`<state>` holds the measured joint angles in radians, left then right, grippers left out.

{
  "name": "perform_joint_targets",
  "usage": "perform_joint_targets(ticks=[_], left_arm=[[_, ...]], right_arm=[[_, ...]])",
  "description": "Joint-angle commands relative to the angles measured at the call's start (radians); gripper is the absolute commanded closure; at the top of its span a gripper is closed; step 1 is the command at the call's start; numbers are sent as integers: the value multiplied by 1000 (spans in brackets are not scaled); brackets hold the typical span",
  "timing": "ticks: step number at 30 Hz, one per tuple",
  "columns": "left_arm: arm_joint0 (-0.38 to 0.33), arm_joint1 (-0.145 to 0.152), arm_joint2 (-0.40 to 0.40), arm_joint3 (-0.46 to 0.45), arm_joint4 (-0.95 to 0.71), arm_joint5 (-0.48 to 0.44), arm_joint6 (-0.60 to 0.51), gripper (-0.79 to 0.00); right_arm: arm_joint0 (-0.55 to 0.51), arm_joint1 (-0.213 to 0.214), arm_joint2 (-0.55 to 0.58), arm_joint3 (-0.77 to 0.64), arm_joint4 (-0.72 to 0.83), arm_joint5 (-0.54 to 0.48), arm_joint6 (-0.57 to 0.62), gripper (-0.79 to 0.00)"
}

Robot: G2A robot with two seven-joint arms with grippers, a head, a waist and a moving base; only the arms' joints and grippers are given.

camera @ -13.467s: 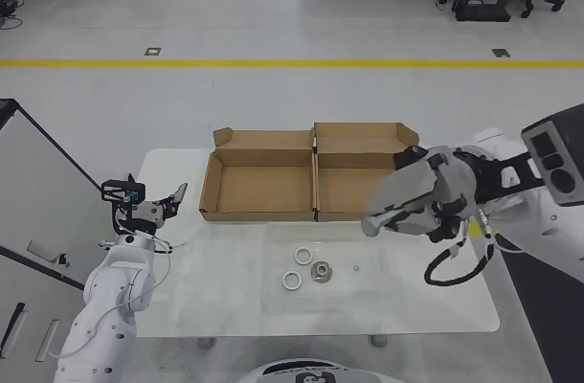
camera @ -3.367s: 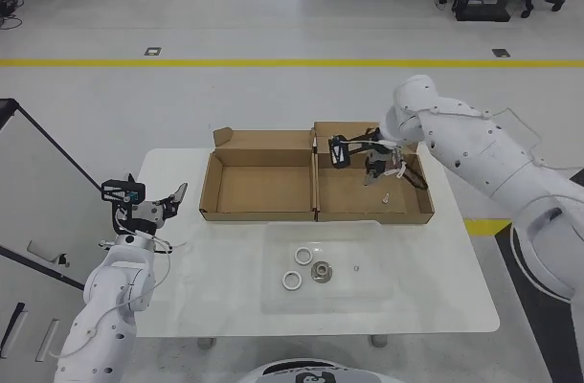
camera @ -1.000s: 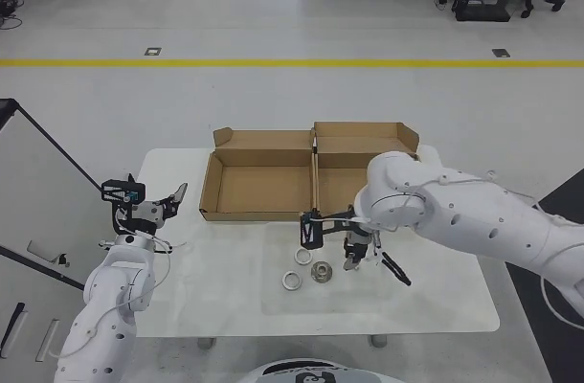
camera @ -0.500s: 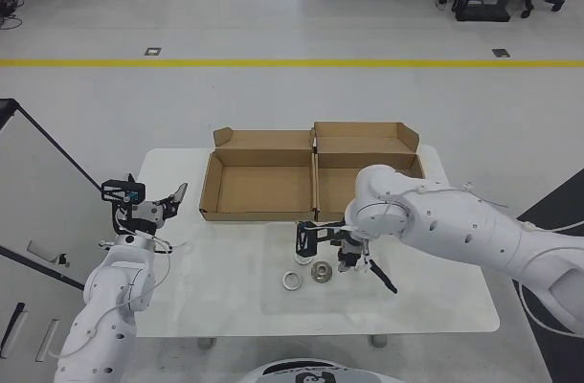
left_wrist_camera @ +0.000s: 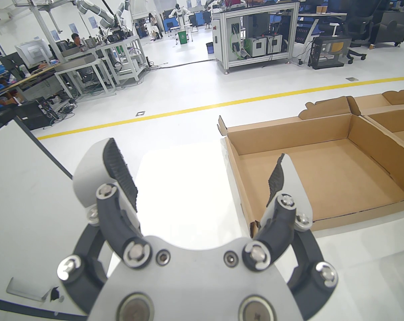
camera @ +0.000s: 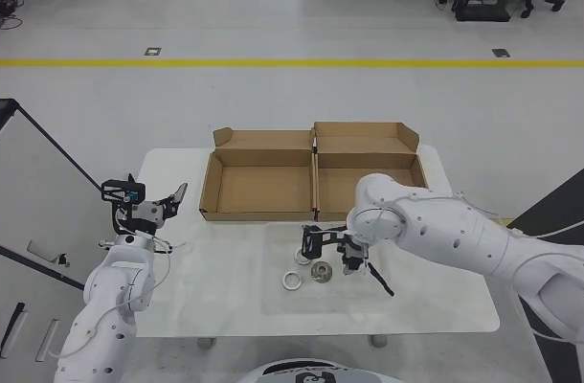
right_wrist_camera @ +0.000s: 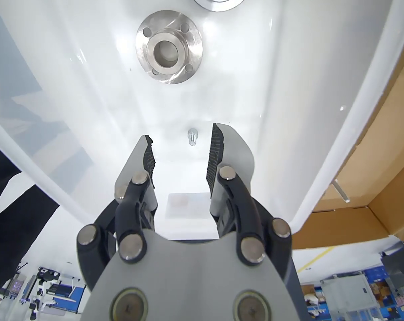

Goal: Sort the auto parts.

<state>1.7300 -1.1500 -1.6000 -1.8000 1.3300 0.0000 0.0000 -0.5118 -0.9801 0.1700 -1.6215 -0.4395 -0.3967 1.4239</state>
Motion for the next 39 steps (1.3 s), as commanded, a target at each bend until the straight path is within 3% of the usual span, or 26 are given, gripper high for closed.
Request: perform_joint_targets(ticks=[1, 39], left_arm=[[0, 0, 0, 0, 0, 0, 0, -785], [0, 0, 0, 0, 0, 0, 0, -785]], right_arm=[[-6, 1, 0, 5, -2, 0, 0, -369], [-46, -6, 0, 102, -22, -14, -14, -277]])
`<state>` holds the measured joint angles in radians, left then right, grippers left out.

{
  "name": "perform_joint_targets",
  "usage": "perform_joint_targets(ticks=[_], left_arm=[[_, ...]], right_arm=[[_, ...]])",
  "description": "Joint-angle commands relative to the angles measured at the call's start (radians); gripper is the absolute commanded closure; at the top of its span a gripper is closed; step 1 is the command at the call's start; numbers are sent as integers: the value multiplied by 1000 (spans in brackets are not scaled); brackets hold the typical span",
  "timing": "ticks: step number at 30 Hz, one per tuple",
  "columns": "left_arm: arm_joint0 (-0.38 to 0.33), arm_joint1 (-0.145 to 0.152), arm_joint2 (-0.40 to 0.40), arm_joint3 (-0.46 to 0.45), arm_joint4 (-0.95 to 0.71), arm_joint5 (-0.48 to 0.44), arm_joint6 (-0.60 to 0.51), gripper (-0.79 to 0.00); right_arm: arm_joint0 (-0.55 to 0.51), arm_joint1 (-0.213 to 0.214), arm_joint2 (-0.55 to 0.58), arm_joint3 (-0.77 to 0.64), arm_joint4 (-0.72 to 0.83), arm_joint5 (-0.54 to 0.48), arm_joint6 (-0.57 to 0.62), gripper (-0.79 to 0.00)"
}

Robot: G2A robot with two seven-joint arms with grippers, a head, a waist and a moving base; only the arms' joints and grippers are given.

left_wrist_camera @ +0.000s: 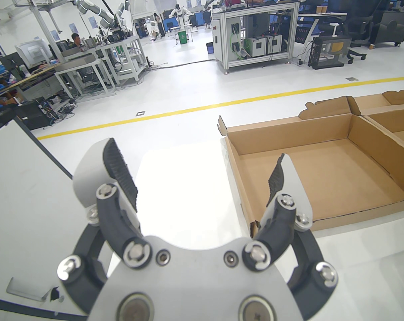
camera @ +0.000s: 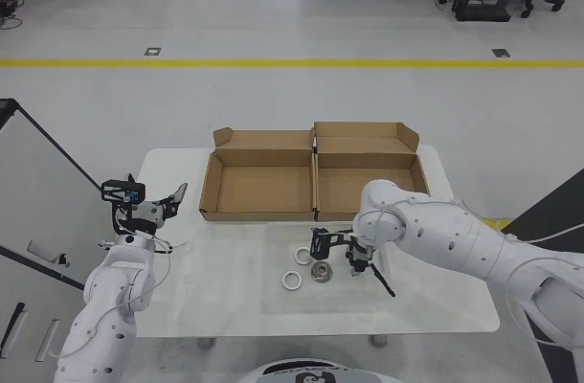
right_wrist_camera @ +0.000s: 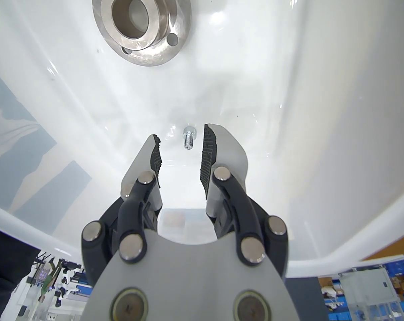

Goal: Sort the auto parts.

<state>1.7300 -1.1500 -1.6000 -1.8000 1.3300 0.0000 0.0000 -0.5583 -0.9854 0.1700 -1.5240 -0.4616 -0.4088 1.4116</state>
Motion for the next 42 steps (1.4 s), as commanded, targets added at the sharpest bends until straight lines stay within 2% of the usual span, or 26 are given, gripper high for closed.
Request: perform_joint_targets(ticks=[1, 9, 26, 29, 31, 32, 42], left_arm=[[0, 0, 0, 0, 0, 0, 0, -785], [0, 0, 0, 0, 0, 0, 0, -785], [0, 0, 0, 0, 0, 0, 0, -785], [0, 0, 0, 0, 0, 0, 0, -785], [0, 0, 0, 0, 0, 0, 0, -785], [0, 0, 0, 0, 0, 0, 0, -785], [0, 0, 0, 0, 0, 0, 0, -785]], right_arm=[[1, -2, 0, 8, 1, -3, -3, -277], [-6, -14, 0, 37, -8, -10, -10, -259], [-17, -30, 0, 70, -14, -11, -11, -169], [-21, -32, 0, 74, -16, -12, -12, -142], [-22, -33, 0, 76, -19, -11, -11, -71], [-22, -34, 0, 77, -20, -10, -10, 0], [-15, -33, 0, 69, -3, -4, -4, 0]])
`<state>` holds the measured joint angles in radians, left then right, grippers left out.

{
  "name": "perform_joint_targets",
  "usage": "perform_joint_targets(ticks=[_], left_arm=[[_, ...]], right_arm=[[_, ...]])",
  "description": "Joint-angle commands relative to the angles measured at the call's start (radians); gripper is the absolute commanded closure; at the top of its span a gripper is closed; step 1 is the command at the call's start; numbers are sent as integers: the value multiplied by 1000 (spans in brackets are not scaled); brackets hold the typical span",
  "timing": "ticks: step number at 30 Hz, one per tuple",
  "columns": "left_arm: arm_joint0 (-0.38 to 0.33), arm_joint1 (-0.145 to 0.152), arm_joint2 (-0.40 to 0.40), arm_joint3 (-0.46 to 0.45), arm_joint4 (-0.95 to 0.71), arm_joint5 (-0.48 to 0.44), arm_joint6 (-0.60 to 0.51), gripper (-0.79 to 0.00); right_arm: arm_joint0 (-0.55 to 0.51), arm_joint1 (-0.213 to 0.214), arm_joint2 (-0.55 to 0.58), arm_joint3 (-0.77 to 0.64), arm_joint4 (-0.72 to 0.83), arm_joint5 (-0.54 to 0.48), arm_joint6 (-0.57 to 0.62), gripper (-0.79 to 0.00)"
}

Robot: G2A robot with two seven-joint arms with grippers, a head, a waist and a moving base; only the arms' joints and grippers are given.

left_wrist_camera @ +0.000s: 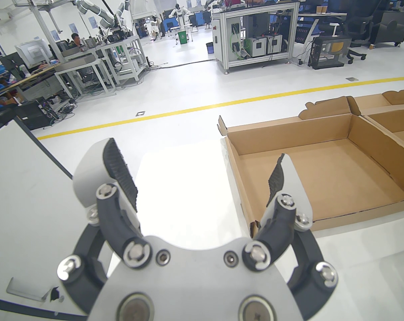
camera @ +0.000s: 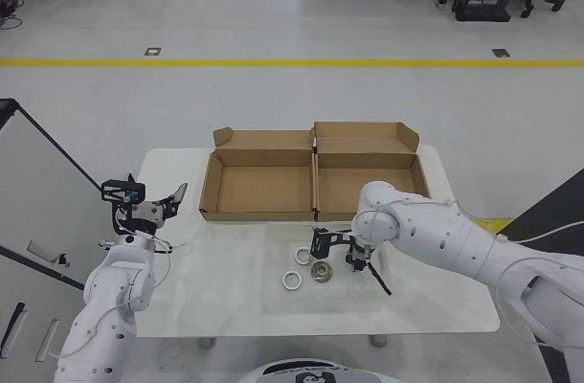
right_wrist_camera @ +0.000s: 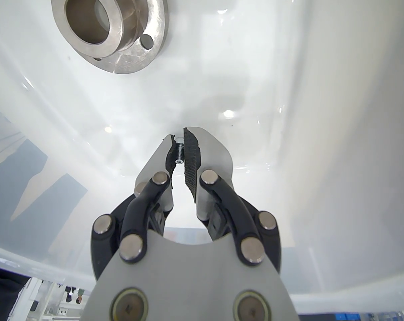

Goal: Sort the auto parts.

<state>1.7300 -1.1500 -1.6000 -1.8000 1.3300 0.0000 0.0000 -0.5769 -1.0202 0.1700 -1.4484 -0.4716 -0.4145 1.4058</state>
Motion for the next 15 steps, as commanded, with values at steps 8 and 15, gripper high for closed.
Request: perform_joint_targets(ticks=[8, 15], left_arm=[[0, 0, 0, 0, 0, 0, 0, -785], [0, 0, 0, 0, 0, 0, 0, -785]], right_arm=[[82, 50, 0, -132, 111, 22, 22, 0], [149, 114, 0, -251, 180, 34, 34, 0]])
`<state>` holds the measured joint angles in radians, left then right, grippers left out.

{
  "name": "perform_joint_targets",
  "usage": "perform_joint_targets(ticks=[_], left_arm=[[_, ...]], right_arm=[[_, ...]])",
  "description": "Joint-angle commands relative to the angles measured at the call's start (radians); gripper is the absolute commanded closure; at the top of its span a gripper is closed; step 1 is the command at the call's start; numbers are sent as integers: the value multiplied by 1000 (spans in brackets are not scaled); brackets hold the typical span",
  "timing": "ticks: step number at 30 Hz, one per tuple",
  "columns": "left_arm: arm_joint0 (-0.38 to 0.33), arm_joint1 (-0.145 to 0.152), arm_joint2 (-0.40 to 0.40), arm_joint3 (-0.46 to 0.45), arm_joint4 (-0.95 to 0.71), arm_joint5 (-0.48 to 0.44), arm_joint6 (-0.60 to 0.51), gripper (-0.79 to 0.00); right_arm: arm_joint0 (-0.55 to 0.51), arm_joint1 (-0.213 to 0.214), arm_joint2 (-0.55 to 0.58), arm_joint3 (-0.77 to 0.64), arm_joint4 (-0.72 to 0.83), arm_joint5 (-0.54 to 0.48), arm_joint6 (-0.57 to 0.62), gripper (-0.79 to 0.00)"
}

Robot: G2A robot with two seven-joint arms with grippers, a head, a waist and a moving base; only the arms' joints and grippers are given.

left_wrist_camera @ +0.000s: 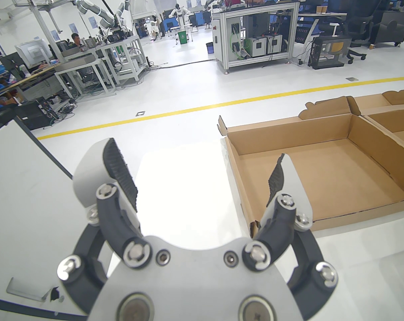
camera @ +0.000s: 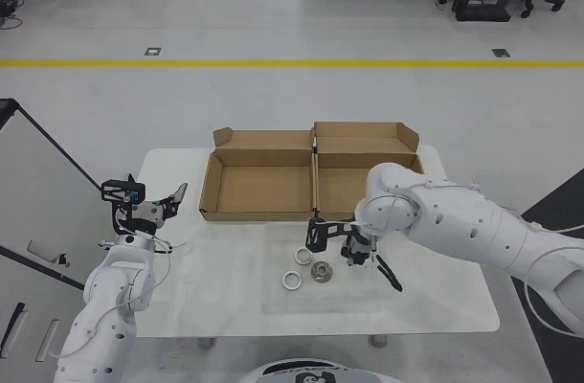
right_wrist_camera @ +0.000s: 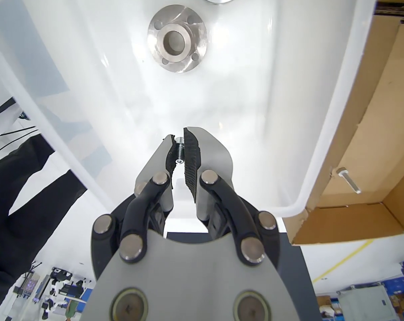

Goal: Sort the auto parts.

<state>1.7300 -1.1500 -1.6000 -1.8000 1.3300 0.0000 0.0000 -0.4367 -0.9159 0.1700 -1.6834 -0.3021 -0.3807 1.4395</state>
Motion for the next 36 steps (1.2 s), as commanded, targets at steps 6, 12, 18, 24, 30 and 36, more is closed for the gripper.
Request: perform_joint_targets(ticks=[6, 12, 18, 24, 30, 36], left_arm=[[0, 0, 0, 0, 0, 0, 0, -785], [0, 0, 0, 0, 0, 0, 0, -785], [0, 0, 0, 0, 0, 0, 0, -785], [0, 0, 0, 0, 0, 0, 0, -785], [0, 0, 0, 0, 0, 0, 0, -785], [0, 0, 0, 0, 0, 0, 0, -785]], right_arm=[[56, 62, 3, -76, 63, -39, -39, 0], [88, 115, 5, -70, 110, -135, -135, 0], [103, 168, 0, -4, 131, -253, -253, 0], [129, 196, 0, 39, 90, -381, -380, 0], [167, 179, 0, 106, -7, -503, -502, 0], [192, 120, 0, 198, -119, -624, -624, 0]])
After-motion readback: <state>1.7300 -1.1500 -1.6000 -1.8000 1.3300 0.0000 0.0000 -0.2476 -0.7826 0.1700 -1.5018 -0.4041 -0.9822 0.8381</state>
